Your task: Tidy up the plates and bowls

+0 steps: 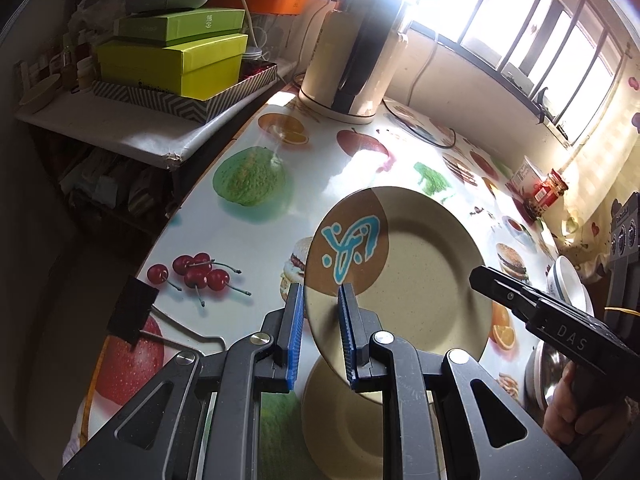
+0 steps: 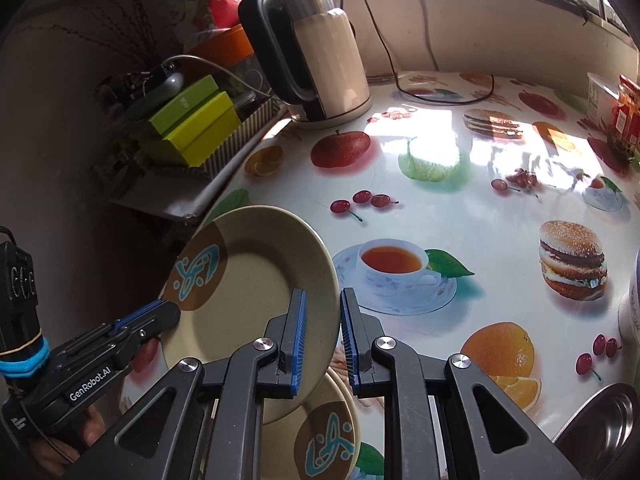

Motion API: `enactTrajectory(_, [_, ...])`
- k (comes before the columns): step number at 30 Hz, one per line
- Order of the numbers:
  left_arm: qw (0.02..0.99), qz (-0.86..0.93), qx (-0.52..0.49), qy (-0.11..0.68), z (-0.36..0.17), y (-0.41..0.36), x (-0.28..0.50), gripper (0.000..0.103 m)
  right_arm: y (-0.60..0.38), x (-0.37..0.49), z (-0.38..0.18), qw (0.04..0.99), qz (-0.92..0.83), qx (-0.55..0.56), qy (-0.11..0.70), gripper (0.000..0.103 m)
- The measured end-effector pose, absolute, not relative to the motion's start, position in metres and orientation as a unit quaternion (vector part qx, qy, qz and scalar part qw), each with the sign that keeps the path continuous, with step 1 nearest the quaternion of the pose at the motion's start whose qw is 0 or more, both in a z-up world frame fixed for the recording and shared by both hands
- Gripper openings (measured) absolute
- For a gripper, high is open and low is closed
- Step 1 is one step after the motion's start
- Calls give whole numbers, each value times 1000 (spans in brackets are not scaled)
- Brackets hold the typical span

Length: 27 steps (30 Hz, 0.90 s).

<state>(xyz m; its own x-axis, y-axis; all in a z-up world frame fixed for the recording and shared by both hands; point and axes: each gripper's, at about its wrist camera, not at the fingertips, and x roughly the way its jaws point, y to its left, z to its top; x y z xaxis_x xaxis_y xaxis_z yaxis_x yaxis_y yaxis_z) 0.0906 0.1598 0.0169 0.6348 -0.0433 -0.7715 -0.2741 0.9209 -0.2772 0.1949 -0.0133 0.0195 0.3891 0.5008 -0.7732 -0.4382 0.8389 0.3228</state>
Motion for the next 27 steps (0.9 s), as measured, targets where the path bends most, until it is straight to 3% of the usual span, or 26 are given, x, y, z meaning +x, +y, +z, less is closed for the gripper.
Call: enactTrajectory(27, [880,53,-178,436,5,134,47,18,-46,140,11,832,276,46,479,17])
